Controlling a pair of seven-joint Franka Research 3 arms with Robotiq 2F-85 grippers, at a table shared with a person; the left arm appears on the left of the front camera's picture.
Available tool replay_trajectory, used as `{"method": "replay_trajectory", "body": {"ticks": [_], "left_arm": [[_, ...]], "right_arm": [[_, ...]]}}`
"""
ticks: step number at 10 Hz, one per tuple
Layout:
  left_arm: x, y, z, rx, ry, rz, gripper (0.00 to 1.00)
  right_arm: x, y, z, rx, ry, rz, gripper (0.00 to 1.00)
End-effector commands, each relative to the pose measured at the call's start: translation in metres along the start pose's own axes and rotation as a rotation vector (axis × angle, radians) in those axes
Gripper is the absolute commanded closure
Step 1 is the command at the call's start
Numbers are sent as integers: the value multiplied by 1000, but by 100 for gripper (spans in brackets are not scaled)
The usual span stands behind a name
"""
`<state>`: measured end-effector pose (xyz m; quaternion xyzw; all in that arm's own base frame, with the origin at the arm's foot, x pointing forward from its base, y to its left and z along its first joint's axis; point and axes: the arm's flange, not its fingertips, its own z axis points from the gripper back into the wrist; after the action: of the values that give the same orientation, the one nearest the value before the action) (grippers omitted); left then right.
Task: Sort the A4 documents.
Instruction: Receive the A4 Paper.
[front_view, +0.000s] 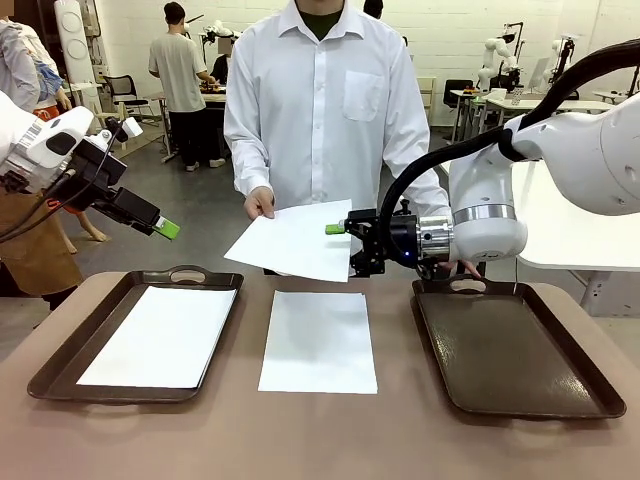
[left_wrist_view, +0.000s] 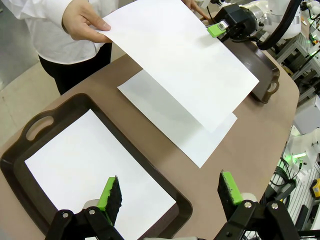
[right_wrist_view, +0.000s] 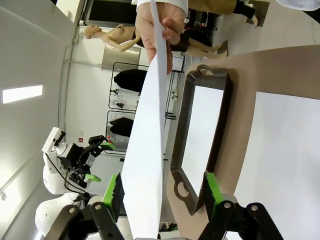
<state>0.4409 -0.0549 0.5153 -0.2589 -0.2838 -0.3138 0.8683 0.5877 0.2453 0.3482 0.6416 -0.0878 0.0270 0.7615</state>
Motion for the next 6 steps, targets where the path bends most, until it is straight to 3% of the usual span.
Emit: {"method": "replay_trajectory", "body": {"ticks": [1,6], "left_arm": [[0,0,0,-1,-2,0,0],[0,0,0,-1,-2,0,0]], "right_arm": [[5,0,-7,37,-18,0,35],[6,2,-8,49,-19,4,84]]}}
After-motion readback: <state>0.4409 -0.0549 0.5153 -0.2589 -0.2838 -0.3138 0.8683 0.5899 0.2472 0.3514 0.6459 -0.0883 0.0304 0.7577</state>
